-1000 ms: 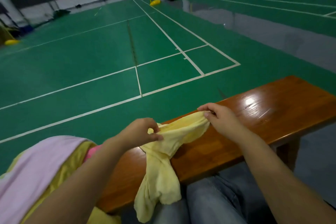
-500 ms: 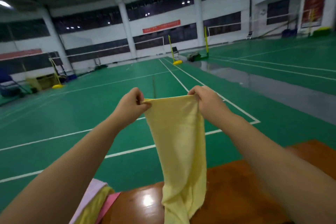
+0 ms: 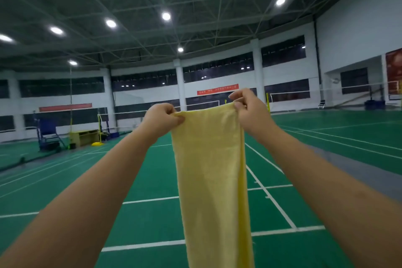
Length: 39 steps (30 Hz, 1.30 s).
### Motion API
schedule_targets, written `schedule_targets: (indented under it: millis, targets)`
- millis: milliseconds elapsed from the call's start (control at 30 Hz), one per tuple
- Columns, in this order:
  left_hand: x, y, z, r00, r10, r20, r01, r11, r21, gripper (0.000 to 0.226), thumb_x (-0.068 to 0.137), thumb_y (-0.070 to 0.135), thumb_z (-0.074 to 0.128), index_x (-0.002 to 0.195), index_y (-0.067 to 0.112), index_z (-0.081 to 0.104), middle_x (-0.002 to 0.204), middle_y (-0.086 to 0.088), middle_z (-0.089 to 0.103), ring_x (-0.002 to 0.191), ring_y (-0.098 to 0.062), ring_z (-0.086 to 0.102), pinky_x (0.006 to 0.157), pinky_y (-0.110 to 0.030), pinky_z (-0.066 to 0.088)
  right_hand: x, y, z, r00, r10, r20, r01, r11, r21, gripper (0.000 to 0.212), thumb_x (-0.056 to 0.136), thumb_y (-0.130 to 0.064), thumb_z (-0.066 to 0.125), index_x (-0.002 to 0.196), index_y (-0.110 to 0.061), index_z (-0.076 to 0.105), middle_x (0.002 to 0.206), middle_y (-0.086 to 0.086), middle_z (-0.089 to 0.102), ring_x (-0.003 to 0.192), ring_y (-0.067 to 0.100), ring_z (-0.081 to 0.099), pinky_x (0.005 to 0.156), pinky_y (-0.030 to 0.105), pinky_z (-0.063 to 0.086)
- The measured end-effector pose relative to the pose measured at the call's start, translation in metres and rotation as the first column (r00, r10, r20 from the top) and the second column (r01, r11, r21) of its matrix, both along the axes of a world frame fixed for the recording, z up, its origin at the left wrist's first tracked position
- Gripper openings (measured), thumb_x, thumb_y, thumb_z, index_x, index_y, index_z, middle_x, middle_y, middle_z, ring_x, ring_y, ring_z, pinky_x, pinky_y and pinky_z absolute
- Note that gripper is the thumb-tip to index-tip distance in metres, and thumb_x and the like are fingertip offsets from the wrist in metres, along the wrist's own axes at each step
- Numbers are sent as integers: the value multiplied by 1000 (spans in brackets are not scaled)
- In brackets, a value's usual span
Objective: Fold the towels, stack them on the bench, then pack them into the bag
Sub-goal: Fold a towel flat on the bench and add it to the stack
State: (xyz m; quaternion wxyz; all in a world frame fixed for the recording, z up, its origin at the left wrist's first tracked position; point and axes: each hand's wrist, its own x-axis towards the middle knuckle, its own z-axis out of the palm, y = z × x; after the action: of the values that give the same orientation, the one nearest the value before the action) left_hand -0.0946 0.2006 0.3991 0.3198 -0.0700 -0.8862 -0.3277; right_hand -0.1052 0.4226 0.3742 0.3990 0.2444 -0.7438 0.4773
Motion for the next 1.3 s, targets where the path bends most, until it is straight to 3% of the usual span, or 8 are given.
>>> schedule_targets:
  millis: [67, 167, 300, 467, 667, 833, 1100, 1300]
  targets:
    - [5, -5, -15, 994, 35, 108, -19, 989, -144, 16, 85, 16, 65, 97, 6, 64, 89, -5, 60, 84, -23, 54, 72, -28, 43, 1, -6, -12, 999, 33, 5, -34, 997, 68, 20, 97, -5, 42, 104, -20, 53, 92, 0, 57, 83, 17, 56, 71, 25, 48]
    - [17, 5, -36, 940, -219, 260, 264, 952, -153, 63, 79, 15, 76, 135, 19, 47, 135, 2, 50, 125, -14, 45, 100, -29, 39, 4, -19, -28, 996, 88, 29, -92, 981, 169, 20, 97, -4, 43, 110, -15, 54, 88, -10, 53, 80, 7, 53, 69, 13, 44]
    - [27, 32, -55, 819, -537, 204, 529, 843, 98, 64, 77, 9, 77, 130, 22, 45, 121, -2, 61, 111, -15, 60, 95, -29, 50, 15, -33, -50, 990, 129, 52, -139, 956, 258, 19, 96, -5, 46, 112, -12, 53, 96, 2, 59, 82, 10, 56, 70, 15, 45]
    - [17, 43, -70, 879, -401, 258, 404, 914, 46, 37, 80, 17, 76, 112, 15, 59, 80, -1, 60, 72, -13, 56, 66, -26, 48, 19, -26, -83, 976, 183, 119, -205, 956, 208, 21, 94, -2, 47, 112, -11, 54, 89, 0, 65, 85, 7, 60, 80, 17, 47]
    - [11, 53, -86, 918, -220, 330, 285, 944, -165, 8, 86, 27, 69, 89, 20, 71, 81, 1, 66, 73, -11, 57, 65, -25, 48, 25, -23, -133, 938, 201, 281, -196, 980, -44, 46, 85, -18, 68, 126, -19, 47, 100, -3, 57, 89, 10, 58, 79, 24, 49]
    - [8, 43, -98, 897, -301, 323, 287, 954, 91, 12, 88, 29, 67, 88, 17, 69, 85, 1, 63, 80, -17, 59, 80, -36, 53, 25, -25, -228, 777, -44, 628, -46, 991, 127, 29, 84, -19, 66, 110, -17, 52, 92, -1, 61, 85, 19, 59, 71, 31, 47]
    - [8, 22, -107, 924, -343, 167, 229, 848, 478, 7, 91, 19, 64, 85, 16, 63, 83, -1, 59, 80, -21, 56, 82, -40, 53, 21, -14, -304, 678, -181, 712, 56, 979, 195, 12, 80, -11, 56, 76, -8, 46, 70, 5, 49, 64, 20, 44, 55, 35, 33]
    - [-8, -21, -117, 996, -57, 69, 15, 866, 499, 6, 92, 23, 62, 89, 18, 63, 87, 3, 57, 90, -21, 53, 89, -42, 48, 15, 19, -307, 673, -225, 705, 105, 972, 210, 18, 85, -22, 65, 74, -20, 51, 71, -4, 55, 71, 17, 53, 59, 29, 38]
